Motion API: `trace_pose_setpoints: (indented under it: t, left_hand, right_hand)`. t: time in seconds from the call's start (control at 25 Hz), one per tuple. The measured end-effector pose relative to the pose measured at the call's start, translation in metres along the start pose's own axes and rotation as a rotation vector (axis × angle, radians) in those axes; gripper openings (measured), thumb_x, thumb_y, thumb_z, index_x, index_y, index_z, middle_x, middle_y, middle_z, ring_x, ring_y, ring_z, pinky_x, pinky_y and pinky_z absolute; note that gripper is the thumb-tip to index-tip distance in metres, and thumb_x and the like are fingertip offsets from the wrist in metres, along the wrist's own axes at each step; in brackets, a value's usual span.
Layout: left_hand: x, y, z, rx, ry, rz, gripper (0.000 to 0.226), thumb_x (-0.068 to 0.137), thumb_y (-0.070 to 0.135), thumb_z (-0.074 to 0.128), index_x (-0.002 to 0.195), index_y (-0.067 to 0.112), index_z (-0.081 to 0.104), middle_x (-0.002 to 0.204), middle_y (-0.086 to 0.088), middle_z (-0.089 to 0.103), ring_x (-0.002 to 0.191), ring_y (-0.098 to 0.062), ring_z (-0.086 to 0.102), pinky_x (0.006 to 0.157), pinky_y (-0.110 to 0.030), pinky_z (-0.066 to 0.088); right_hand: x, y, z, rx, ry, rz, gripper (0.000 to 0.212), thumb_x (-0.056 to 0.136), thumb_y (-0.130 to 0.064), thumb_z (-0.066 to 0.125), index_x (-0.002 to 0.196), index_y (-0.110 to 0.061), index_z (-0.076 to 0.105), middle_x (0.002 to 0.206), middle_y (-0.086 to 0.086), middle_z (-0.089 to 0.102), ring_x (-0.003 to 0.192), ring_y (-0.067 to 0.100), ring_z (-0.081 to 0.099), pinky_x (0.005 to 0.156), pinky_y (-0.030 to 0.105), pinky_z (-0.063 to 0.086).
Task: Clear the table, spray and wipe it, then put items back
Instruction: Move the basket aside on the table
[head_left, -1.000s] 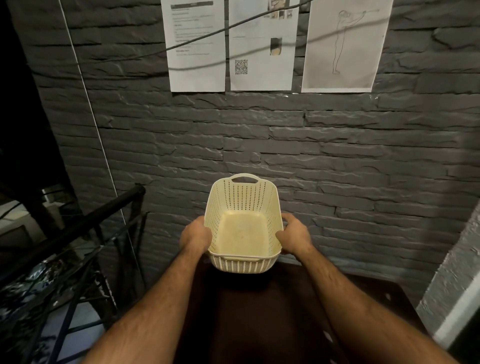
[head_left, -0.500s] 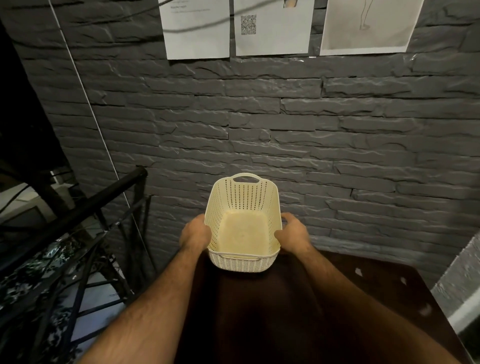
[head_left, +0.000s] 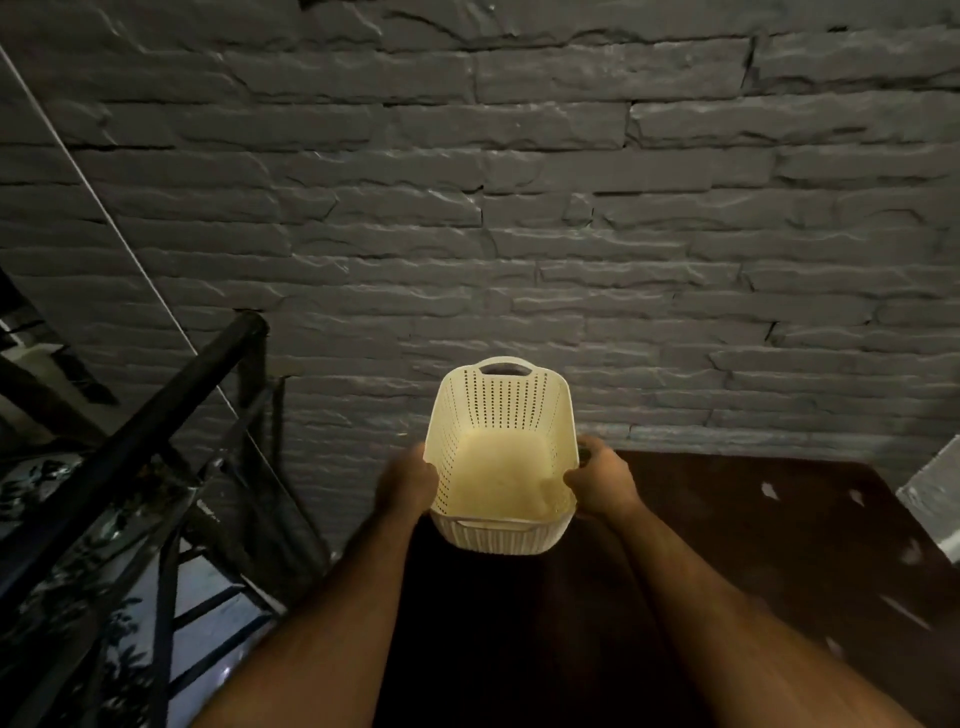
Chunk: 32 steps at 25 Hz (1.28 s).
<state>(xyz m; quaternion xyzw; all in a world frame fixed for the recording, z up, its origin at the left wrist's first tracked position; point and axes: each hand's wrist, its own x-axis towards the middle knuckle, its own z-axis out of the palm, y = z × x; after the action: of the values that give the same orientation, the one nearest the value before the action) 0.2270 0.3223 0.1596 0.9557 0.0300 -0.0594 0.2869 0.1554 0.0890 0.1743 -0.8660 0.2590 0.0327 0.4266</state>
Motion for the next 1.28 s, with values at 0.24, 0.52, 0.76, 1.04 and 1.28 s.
trace_pose_setpoints:
  t: [0.24,0.52,0.76,1.04,1.28]
  left_hand:
    - [0.027,-0.041,0.032,-0.095,-0.09,-0.044,0.033,0.095,0.012,0.042,0.121,0.015,0.061,0.123,-0.01,0.063,0.11,-0.03,0.058,0.078,-0.029,0.043]
    - [0.052,-0.066,0.061,-0.11,-0.169,-0.086,0.037,0.096,0.012,0.041,0.129,0.019,0.056,0.13,-0.01,0.059,0.117,-0.03,0.055,0.089,-0.036,0.047]
    - [0.06,-0.072,0.07,-0.117,-0.224,-0.092,0.041,0.096,0.014,0.042,0.135,0.024,0.05,0.133,-0.007,0.057,0.12,-0.028,0.054,0.09,-0.04,0.048]
    - [0.067,-0.073,0.076,-0.104,-0.227,-0.083,0.042,0.095,0.013,0.044,0.137,0.022,0.049,0.134,-0.008,0.056,0.121,-0.03,0.053,0.095,-0.044,0.048]
    - [0.066,-0.072,0.074,-0.104,-0.248,-0.064,0.041,0.096,0.017,0.047,0.136,0.022,0.049,0.134,-0.008,0.056,0.122,-0.029,0.053,0.095,-0.046,0.049]
  right_hand:
    - [0.016,0.009,0.045,-0.028,-0.042,0.065,0.061,0.077,-0.013,0.062,0.136,-0.022,0.047,0.118,0.006,0.065,0.094,0.028,0.068,0.073,0.046,0.061]
    - [0.034,0.018,0.069,0.016,-0.095,0.123,0.066,0.071,-0.021,0.074,0.132,-0.024,0.049,0.107,-0.007,0.062,0.098,0.021,0.066,0.085,0.043,0.058]
    - [0.048,0.026,0.079,0.059,-0.097,0.16,0.059,0.075,-0.012,0.071,0.129,-0.026,0.051,0.112,-0.005,0.065,0.099,0.021,0.066,0.084,0.046,0.058]
    - [0.056,0.029,0.083,0.057,-0.084,0.17,0.062,0.075,-0.017,0.073,0.13,-0.028,0.049,0.115,-0.006,0.065,0.099,0.019,0.067,0.084,0.043,0.059]
    - [0.056,0.03,0.083,0.019,-0.071,0.155,0.057,0.08,-0.008,0.064,0.132,-0.026,0.049,0.119,0.0,0.066,0.105,0.024,0.066,0.086,0.046,0.058]
